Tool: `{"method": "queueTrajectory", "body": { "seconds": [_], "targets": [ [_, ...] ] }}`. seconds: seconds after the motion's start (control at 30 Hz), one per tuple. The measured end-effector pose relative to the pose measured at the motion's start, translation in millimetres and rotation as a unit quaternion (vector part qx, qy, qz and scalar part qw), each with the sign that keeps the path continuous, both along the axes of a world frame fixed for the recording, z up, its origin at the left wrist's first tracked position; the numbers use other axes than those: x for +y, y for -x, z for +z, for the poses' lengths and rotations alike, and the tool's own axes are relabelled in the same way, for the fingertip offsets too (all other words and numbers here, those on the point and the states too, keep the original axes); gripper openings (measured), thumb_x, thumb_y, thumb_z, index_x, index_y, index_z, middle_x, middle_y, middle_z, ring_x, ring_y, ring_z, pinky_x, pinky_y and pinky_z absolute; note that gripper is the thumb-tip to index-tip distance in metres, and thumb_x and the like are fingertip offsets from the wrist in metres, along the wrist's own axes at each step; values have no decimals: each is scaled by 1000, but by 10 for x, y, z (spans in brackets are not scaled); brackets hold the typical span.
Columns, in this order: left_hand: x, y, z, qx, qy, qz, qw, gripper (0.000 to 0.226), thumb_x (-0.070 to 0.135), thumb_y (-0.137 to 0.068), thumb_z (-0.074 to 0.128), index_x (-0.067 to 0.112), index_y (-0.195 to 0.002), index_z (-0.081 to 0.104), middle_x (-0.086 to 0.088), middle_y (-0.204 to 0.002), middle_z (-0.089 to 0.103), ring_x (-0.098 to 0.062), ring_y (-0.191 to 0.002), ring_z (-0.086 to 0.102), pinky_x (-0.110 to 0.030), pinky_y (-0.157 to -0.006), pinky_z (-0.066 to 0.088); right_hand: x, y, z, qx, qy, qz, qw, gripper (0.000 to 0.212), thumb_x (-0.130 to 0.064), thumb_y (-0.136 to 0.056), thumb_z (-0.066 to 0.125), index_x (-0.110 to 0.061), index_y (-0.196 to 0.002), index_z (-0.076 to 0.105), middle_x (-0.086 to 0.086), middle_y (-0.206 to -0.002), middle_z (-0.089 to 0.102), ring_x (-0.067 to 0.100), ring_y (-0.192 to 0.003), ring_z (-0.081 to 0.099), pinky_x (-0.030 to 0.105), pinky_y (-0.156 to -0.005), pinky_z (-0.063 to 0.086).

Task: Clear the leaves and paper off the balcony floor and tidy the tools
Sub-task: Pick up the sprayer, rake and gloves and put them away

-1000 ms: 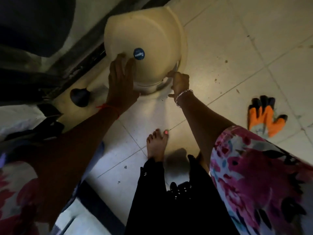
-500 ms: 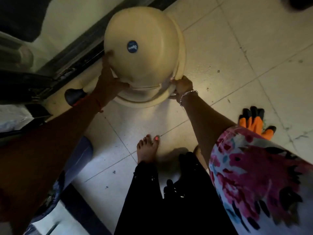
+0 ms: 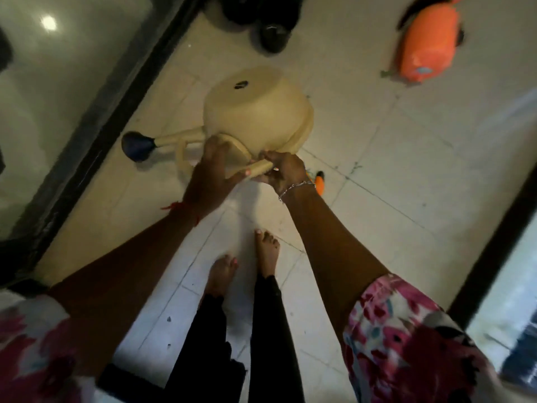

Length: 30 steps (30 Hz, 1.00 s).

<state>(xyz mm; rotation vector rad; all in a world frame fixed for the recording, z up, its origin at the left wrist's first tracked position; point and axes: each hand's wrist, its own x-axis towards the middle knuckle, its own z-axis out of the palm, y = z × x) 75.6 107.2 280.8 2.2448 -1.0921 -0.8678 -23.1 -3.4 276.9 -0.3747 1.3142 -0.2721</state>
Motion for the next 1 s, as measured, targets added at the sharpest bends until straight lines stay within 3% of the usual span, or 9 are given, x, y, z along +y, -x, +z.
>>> {"method": "queueTrajectory", "body": {
  "seconds": [0.07,0.13,0.2,0.33,0.4,0.53,0.67,1.0],
  "targets": [
    [-260,301,276,-47,-34,-122,991,64,48,-83,53,2,-126,53,-23,-135,44,-38,-120,50,-54,-99,42,-184,336,244,12,-10,-61,998,17,6,-88,52,1,-72,51,13,-64,54,24,-46,58,41,-44,55],
    [-537,600,490,-100,-57,-251,961,52,37,-89,54,10,-133,48,-13,-140,43,-30,-128,42,-48,-108,28,-332,765,475,13,-11,-143,990,16,5,-87,54,-1,-73,50,11,-69,52,26,-59,55,52,-75,56],
    [-802,875,656,-141,-41,-345,927,42,21,-94,49,14,-136,44,-8,-138,46,-24,-129,41,-41,-107,22,-393,1223,707,2,-3,-228,974,16,6,-88,53,-2,-74,49,11,-73,52,30,-72,57,58,-93,45],
    [-1187,1582,944,-105,21,-467,878,38,6,-91,48,13,-127,53,-12,-125,56,-29,-118,49,-45,-101,33,-246,2088,1123,-41,0,-385,922,16,3,-92,50,0,-77,49,20,-101,58,44,-119,49,60,-91,39],
    [-1258,1984,1047,-101,30,-527,843,36,4,-91,45,16,-124,54,-9,-122,55,-28,-117,48,-47,-100,33,-71,2472,1185,-45,-5,-450,892,15,2,-93,50,0,-78,50,25,-120,55,45,-121,48,60,-92,39],
    [-1252,2974,1141,-161,1,-655,738,29,13,-95,38,18,-121,51,-5,-125,49,-24,-120,41,-48,-102,28,372,3326,1104,-55,-20,-581,812,7,1,-91,53,5,-90,48,30,-129,49,47,-118,49,60,-81,44],
    [-1068,3889,1013,-197,10,-735,649,30,14,-97,38,21,-124,49,-2,-128,47,-23,-122,38,-51,-100,30,868,4071,865,-75,-31,-694,716,20,2,-92,52,8,-110,44,31,-134,43,50,-119,46,63,-72,43],
    [-278,5711,778,-192,11,-850,491,37,18,-97,36,16,-133,45,-10,-131,45,-28,-125,37,-51,-94,34,1987,5412,565,-86,-11,-823,561,8,-1,-94,50,6,-97,48,30,-134,45,48,-120,46,59,-87,43]
  ]
}}
